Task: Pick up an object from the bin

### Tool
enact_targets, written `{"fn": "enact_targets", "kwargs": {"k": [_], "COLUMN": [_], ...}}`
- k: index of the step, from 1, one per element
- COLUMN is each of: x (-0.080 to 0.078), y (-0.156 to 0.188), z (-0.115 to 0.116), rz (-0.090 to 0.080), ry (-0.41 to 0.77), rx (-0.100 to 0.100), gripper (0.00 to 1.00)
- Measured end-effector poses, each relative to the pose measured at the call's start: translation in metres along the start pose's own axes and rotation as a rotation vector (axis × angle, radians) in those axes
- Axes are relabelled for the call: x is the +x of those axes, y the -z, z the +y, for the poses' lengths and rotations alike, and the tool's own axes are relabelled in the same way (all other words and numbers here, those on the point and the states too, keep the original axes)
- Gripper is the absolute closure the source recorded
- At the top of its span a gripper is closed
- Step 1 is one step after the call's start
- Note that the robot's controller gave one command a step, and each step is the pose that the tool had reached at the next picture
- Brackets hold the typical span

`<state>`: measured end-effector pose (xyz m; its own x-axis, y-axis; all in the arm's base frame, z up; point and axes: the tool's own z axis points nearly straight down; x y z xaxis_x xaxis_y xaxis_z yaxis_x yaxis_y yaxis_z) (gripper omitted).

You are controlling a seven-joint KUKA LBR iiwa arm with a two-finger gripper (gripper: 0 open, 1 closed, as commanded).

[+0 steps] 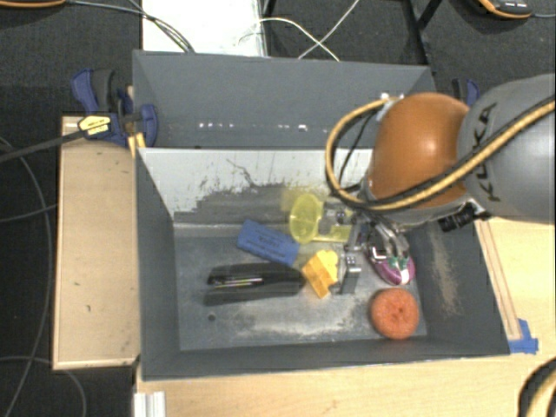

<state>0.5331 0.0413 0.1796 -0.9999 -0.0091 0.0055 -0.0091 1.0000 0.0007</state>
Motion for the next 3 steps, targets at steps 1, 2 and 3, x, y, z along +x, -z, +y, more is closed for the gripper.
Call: {"fn": "enact_targets", "kwargs": {"k": [1, 2, 3], "x": [-0.001, -0.007, -0.013], "y": [0.005, -0.075, -0.108], "z": [0.0, 0.112, 0.087], "rz": [-0.008, -0.003, -0.01], "ry": [-0.002, 0.366, 0.125], "rx": [0.0, 0.0, -0.001], "gripper": [0.0, 0.0, 0.0]}}
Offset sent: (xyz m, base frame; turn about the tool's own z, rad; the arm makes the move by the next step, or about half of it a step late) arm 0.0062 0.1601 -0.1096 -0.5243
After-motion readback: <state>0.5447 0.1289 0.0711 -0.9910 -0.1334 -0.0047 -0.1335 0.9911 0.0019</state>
